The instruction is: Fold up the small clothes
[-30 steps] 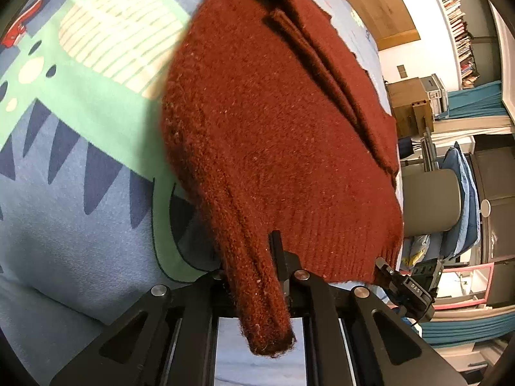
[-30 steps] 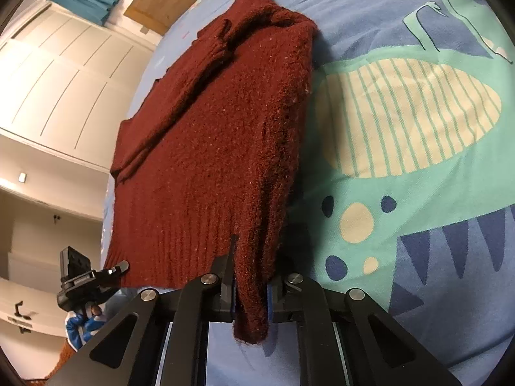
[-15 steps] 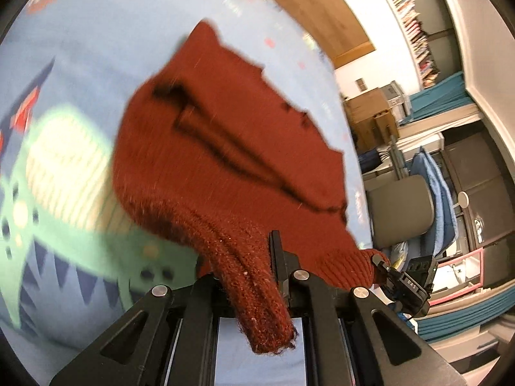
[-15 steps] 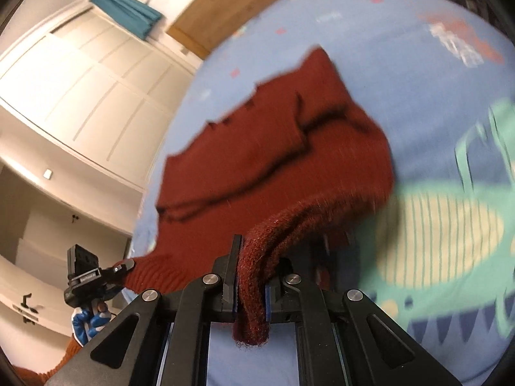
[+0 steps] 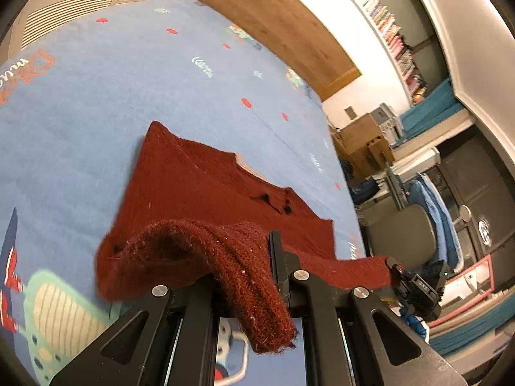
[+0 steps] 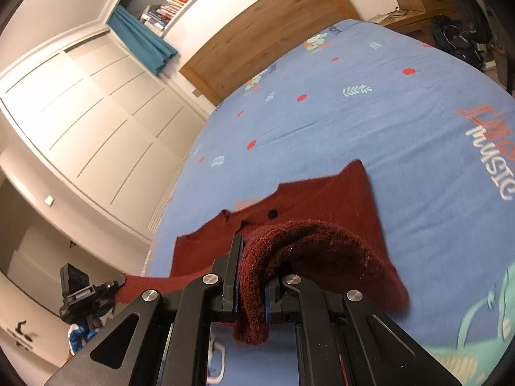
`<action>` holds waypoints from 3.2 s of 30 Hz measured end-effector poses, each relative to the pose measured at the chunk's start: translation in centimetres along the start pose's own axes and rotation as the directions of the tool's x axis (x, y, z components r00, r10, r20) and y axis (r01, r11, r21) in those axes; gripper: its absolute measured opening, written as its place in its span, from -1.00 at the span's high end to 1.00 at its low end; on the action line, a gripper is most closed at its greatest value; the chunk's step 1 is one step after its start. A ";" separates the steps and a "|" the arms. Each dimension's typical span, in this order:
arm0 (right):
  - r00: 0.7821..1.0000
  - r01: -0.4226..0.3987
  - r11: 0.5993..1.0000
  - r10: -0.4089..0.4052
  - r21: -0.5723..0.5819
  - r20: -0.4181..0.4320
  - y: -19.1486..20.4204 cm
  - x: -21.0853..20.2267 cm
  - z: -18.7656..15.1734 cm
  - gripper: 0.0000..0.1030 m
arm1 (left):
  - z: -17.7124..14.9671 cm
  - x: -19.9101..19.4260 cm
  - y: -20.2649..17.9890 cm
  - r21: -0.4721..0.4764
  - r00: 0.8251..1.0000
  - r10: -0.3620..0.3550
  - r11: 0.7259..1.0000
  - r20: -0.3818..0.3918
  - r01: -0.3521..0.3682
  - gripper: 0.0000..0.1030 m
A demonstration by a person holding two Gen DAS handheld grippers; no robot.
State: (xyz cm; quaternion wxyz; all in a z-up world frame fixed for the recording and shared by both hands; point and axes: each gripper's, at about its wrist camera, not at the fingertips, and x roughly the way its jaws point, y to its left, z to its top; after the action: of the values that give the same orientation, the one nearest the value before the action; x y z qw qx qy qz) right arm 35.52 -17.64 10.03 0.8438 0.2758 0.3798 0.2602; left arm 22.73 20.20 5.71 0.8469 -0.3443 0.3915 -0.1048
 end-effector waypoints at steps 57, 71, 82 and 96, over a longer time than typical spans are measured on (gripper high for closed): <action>0.895 0.368 0.890 -0.418 -0.269 -0.158 -4.0 18.5 2.7 -0.12 | 0.9 12.1 4.2 0.307 0.898 0.439 0.857 -0.011 -0.415 0.01; 0.896 0.331 0.845 -0.421 -0.420 -0.140 1.4 13.4 -4.2 -0.16 | -5.0 9.0 1.9 0.335 0.890 0.454 0.832 0.044 -0.442 0.01; 0.833 0.467 0.824 -0.532 -0.322 -0.154 -2.4 9.5 -5.7 -0.17 | -6.2 6.7 3.6 0.269 0.860 0.511 0.829 -0.009 -0.490 0.01; 0.843 0.451 0.852 -0.504 -0.265 -0.187 -2.7 9.8 -8.0 -0.17 | -8.3 7.5 5.4 0.189 0.833 0.551 0.824 -0.050 -0.534 0.00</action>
State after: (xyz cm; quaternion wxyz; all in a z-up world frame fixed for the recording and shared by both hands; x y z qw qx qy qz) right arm 35.48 -11.05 -1.08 0.8516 0.0460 0.5101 0.1119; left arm 21.16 16.68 -6.10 0.8463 -0.1404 0.5058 0.0905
